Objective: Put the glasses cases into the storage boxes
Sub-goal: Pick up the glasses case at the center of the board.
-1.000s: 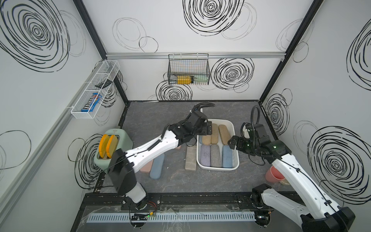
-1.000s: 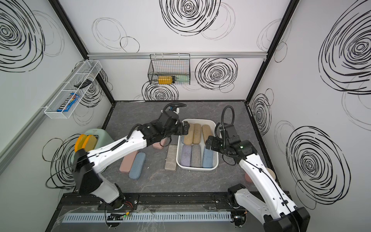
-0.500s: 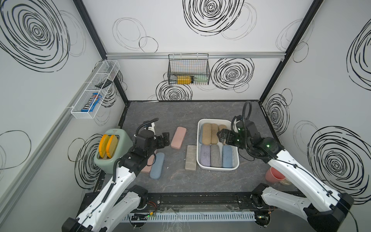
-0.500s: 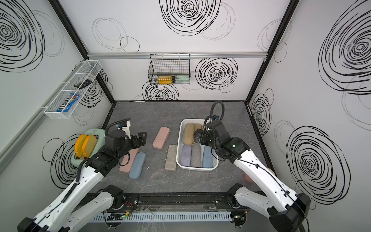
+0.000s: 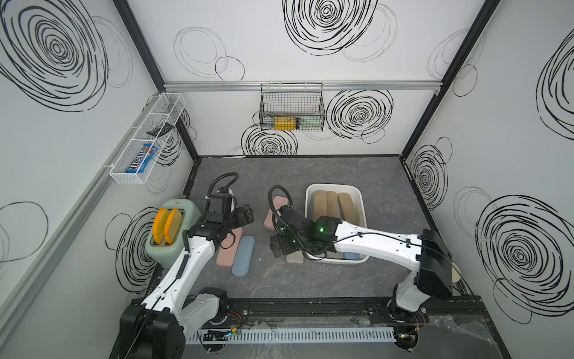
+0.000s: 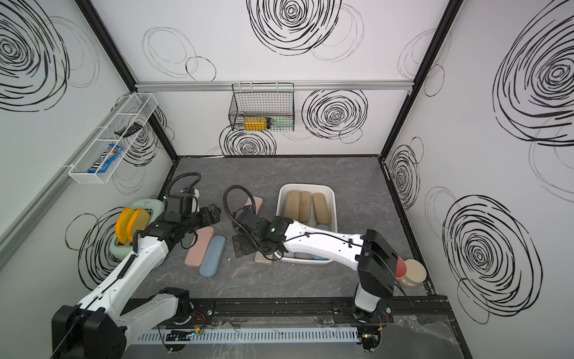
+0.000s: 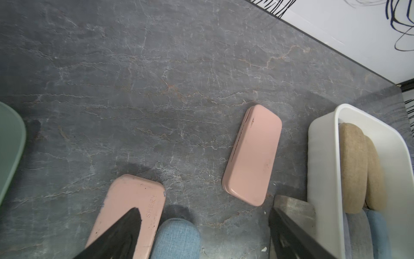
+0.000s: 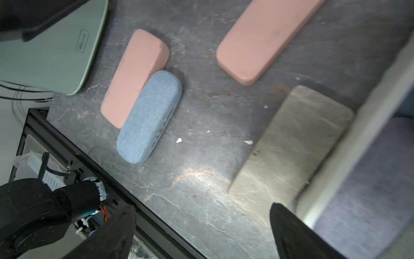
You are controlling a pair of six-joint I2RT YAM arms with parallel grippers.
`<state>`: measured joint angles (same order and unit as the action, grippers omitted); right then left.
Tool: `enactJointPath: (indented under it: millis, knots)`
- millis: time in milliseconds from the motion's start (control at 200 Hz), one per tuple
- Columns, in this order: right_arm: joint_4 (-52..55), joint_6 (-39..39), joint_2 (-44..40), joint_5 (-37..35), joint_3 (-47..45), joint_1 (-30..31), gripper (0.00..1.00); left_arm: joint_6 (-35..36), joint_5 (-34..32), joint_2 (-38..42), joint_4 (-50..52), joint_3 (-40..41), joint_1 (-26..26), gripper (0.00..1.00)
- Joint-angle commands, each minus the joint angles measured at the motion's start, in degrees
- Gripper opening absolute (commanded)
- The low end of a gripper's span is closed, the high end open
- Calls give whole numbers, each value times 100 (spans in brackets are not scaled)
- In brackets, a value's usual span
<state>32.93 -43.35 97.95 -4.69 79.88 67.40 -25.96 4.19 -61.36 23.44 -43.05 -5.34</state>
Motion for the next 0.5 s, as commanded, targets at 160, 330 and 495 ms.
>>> enactJointPath:
  millis: [160, 330, 495]
  knots:
    - [-240, -185, 1295, 289, 1011, 489, 97, -484, -381, -248, -362, 61, 900, 94]
    - [-552, -362, 1723, 699, 1108, 504, 97, -547, -207, 94, -816, 604, 993, 96]
    - [-680, -288, 2124, 838, 1405, 511, 98, -514, -366, 97, -827, 587, 939, 98]
